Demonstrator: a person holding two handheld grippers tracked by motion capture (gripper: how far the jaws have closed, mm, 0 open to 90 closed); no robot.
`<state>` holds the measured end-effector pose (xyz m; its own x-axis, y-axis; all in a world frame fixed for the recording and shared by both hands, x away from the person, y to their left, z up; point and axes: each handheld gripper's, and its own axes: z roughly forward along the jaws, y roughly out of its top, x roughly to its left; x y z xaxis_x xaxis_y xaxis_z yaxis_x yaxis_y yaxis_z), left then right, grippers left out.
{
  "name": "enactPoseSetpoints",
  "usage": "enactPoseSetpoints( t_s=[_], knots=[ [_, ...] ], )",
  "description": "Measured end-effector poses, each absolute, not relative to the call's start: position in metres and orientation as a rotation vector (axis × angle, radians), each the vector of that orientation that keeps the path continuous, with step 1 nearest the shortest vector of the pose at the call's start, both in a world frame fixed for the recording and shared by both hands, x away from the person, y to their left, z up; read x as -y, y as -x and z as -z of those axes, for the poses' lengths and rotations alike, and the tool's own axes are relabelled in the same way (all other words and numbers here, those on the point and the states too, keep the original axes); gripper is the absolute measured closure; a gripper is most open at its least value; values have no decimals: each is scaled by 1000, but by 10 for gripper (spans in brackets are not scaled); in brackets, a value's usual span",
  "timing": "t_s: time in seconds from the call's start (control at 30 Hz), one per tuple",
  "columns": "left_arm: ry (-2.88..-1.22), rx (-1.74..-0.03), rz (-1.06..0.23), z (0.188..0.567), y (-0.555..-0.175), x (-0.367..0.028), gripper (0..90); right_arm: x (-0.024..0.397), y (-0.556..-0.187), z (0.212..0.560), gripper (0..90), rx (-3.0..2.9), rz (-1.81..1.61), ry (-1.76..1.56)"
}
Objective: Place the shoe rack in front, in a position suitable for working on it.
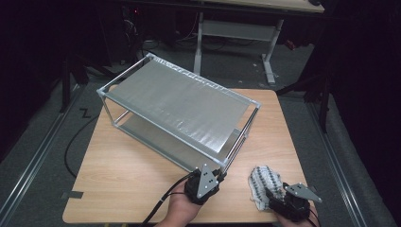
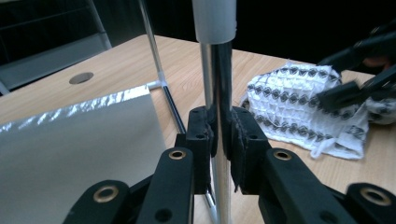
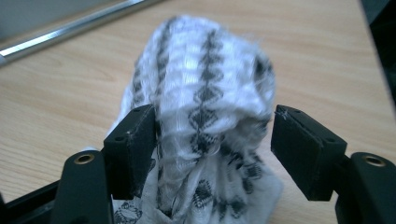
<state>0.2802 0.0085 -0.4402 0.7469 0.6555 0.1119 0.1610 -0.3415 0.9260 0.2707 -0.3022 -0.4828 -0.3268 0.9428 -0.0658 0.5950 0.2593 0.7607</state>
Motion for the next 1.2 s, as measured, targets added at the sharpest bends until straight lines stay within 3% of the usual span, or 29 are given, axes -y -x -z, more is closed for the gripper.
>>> enactPoseSetpoints(
  t_s=[0.23, 0.33, 0.37, 0.4, 0.47, 0.6, 0.8, 1.2],
  knots=[
    [-1883, -608, -545, 441, -262, -28, 793, 294, -277, 496, 423, -2090, -828, -1370],
    [-1879, -597, -536, 442, -252, -36, 795, 290, -281, 498, 587, -2113, -816, -1352],
    [-1875, -596, -532, 442, -249, -38, 795, 290, -281, 498, 587, -2113, -816, -1352],
    [-1869, -596, -527, 443, -246, -40, 796, 289, -282, 497, 677, -2120, -813, -1334],
    [-1864, -594, -519, 444, -240, -42, 798, 287, -285, 494, 761, -2130, -803, -1308],
    [-1877, -581, -517, 443, -232, -44, 797, 266, -294, 478, 772, -2110, -891, -1190],
    [-1885, -574, -512, 442, -217, -51, 797, 201, -324, 473, 770, -2189, -979, -1040],
    [-1893, -587, -510, 441, -206, -61, 798, 167, -345, 494, 769, -2325, -908, -978]
  ],
)
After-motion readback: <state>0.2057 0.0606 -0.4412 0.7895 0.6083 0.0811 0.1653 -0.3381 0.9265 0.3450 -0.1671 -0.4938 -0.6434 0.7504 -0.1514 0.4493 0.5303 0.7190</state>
